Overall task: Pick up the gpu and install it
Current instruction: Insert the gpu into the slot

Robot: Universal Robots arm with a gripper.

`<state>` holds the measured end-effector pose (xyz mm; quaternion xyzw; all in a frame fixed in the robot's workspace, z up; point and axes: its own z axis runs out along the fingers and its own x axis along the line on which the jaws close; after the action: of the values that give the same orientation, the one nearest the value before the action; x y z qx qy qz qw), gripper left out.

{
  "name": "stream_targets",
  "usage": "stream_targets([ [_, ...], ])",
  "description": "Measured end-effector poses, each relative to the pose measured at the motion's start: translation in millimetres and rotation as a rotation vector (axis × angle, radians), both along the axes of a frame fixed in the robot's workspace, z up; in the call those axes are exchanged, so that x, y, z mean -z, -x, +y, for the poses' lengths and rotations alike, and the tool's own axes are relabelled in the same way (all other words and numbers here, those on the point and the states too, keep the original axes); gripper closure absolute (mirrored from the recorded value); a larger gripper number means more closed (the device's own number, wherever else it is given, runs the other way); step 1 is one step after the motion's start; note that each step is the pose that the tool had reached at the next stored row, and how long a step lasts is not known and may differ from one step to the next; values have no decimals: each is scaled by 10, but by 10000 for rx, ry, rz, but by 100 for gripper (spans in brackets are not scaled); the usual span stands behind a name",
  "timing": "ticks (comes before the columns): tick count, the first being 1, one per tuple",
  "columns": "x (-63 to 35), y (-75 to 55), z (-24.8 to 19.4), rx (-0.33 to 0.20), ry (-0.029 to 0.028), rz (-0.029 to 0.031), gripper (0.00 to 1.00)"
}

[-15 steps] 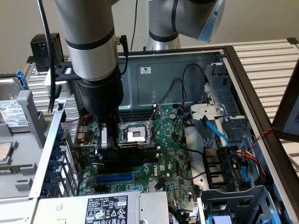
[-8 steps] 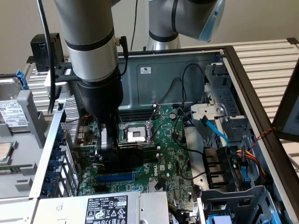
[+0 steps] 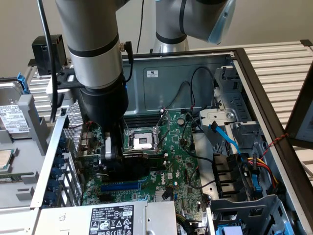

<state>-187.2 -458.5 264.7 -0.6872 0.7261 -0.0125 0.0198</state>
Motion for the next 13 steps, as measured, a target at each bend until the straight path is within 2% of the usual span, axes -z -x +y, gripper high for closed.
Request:
stream_targets([
  [7, 9, 4, -9, 2, -3, -3, 73],
  [13, 8, -21, -41, 0, -2, -1, 73],
])
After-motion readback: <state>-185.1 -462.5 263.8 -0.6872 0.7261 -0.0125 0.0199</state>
